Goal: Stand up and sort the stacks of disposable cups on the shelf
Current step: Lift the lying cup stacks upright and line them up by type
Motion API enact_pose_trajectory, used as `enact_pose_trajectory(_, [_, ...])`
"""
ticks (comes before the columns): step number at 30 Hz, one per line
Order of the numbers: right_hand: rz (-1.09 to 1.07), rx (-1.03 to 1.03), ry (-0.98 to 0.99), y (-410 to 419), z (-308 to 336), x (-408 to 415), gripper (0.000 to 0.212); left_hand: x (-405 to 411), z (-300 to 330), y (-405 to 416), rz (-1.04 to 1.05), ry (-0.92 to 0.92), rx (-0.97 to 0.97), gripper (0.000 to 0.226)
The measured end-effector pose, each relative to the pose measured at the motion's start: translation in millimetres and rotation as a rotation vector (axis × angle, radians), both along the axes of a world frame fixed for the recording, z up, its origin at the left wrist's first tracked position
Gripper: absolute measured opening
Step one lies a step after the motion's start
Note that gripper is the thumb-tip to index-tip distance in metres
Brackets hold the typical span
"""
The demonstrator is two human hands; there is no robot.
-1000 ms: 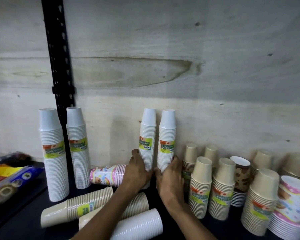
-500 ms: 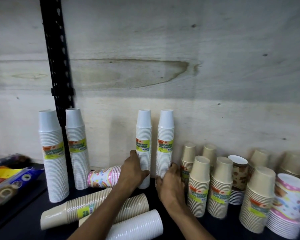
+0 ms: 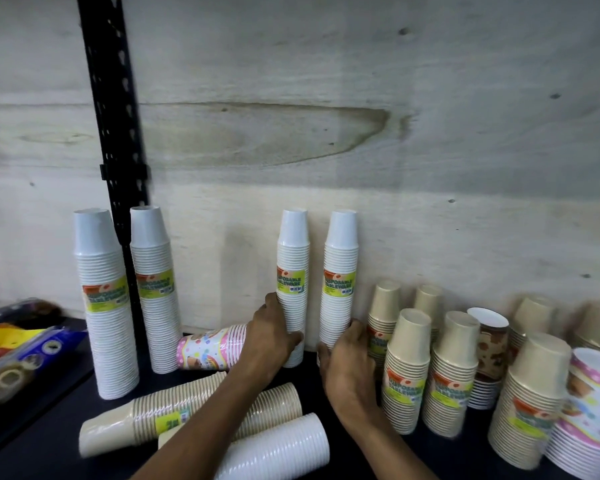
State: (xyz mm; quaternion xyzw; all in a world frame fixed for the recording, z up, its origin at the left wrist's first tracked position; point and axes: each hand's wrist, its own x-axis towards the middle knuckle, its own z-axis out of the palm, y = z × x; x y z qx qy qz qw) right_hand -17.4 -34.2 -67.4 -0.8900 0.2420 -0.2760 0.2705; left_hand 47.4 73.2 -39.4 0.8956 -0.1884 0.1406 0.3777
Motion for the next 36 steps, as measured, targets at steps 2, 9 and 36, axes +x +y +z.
enact_pose_trajectory(2, [0.006, -0.009, 0.004, 0.5, 0.0, -0.7, 0.055, -1.7, 1.8, -0.2, 0.011, 0.001, 0.019, 0.064])
enact_pose_trajectory(9, [0.037, 0.066, 0.054, -1.1, 4.0, -13.1, 0.063, -6.2, 20.8, 10.5, 0.061, 0.034, 0.076, 0.069])
enact_pose_trajectory(36, [0.833, 0.030, 0.606, 15.2, 45.0, -33.3, 0.058, 35.0, 20.8, 92.7, 0.057, 0.036, 0.980, 0.058])
